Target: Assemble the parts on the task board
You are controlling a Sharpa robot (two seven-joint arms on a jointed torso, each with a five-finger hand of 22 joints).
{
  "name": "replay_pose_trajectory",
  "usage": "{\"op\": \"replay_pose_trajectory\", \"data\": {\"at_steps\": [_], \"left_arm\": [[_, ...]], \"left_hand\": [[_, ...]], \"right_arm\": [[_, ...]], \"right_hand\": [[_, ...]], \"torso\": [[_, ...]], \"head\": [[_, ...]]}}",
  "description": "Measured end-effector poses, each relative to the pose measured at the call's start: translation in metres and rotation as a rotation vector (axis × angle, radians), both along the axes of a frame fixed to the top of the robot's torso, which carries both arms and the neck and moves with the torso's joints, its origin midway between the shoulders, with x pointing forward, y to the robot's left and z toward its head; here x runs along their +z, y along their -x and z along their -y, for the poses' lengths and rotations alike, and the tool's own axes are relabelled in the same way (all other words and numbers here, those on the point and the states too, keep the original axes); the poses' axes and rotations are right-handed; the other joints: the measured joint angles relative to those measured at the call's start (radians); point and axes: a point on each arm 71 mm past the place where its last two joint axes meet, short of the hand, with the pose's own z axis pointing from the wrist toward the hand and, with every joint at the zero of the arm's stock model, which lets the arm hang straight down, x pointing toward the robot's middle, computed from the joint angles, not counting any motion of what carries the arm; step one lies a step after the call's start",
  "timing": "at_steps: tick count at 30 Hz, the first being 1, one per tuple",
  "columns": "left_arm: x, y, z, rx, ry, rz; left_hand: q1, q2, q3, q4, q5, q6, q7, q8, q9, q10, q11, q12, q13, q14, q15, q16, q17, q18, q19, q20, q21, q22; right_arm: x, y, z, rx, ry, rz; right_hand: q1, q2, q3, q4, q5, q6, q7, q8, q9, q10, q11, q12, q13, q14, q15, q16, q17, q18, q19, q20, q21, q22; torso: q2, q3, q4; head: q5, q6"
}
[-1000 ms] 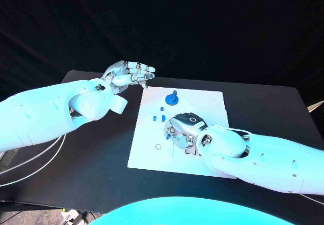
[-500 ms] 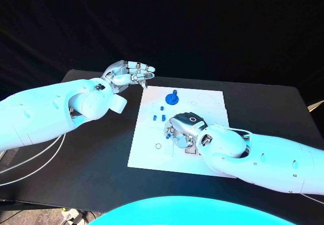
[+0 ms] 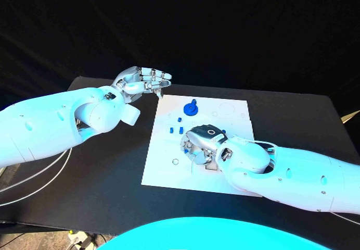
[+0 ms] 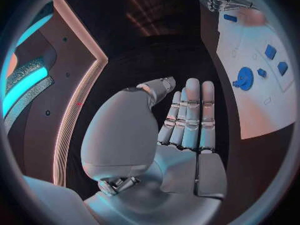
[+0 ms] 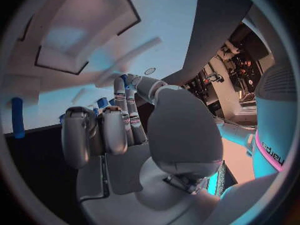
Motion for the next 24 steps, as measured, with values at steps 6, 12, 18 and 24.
{"op": "replay_pose_trajectory", "data": {"at_steps": [6, 12, 18, 24], "left_arm": [[0.0, 0.0, -0.001, 0.001, -0.001, -0.001], [0.0, 0.0, -0.001, 0.001, -0.001, -0.002], [0.0, 0.0, -0.002, 0.001, -0.003, -0.004], [0.0, 0.0, -0.003, 0.003, -0.004, -0.005]], "left_hand": [[0.0, 0.0, 0.0, 0.0, 0.0, 0.0, 0.0, 0.0, 0.0, 0.0, 0.0, 0.004, 0.0, 0.0, 0.0, 0.0, -0.001, 0.0, 0.0, 0.0, 0.0, -0.001], [0.0, 0.0, -0.003, -0.003, 0.0, 0.0, 0.0, 0.0, 0.0, 0.0, 0.0, 0.004, 0.0, 0.0, 0.0, 0.0, -0.001, 0.0, 0.0, 0.0, 0.0, -0.001], [0.0, 0.0, -0.003, -0.003, 0.0, -0.004, -0.004, 0.0, 0.0, 0.0, 0.0, 0.004, 0.0, 0.0, 0.0, 0.0, -0.001, 0.0, 0.0, 0.0, 0.0, -0.001], [0.0, 0.0, -0.003, -0.003, 0.0, -0.004, -0.004, -0.004, 0.0, -0.009, 0.002, 0.004, -0.001, -0.004, 0.004, -0.004, -0.001, 0.0, 0.0, 0.0, -0.005, -0.002]], "right_arm": [[-0.002, 0.0, 0.001, -0.002, 0.004, -0.006], [-0.002, 0.002, 0.004, -0.004, 0.002, -0.01], [0.002, 0.006, 0.015, -0.016, -0.009, -0.009], [0.018, 0.007, 0.031, -0.043, -0.034, 0.015]], "right_hand": [[-0.031, -0.009, -0.005, 0.005, 0.0, -0.053, 0.006, -0.039, -0.015, -0.076, 0.016, 0.004, -0.019, 0.001, 0.012, 0.0, -0.002, 0.003, -0.002, 0.009, -0.04, 0.0], [-0.027, -0.021, -0.008, 0.002, 0.0, -0.079, 0.007, -0.057, -0.02, -0.119, 0.025, 0.001, -0.041, -0.002, 0.015, 0.0, -0.002, 0.016, -0.002, 0.017, -0.075, 0.0], [-0.031, -0.03, -0.038, 0.004, -0.049, -0.106, -0.001, -0.072, -0.025, -0.153, 0.026, 0.01, -0.044, 0.001, 0.019, -0.004, -0.013, 0.027, -0.002, 0.024, -0.12, 0.0], [-0.031, -0.03, -0.128, 0.013, -0.069, -0.129, -0.013, -0.092, -0.028, -0.199, 0.032, 0.032, -0.053, -0.002, 0.022, -0.008, -0.024, 0.032, -0.002, 0.024, -0.16, 0.0]], "torso": [[-0.001, 0.0005, 0.0001], [-0.001, 0.0014, -0.0006], [-0.001, 0.0017, -0.0012], [-0.001, 0.0015, -0.0021]], "head": [[0.0, 0.0], [0.0, 0.003], [-0.003, 0.007], [-0.009, 0.012]]}}
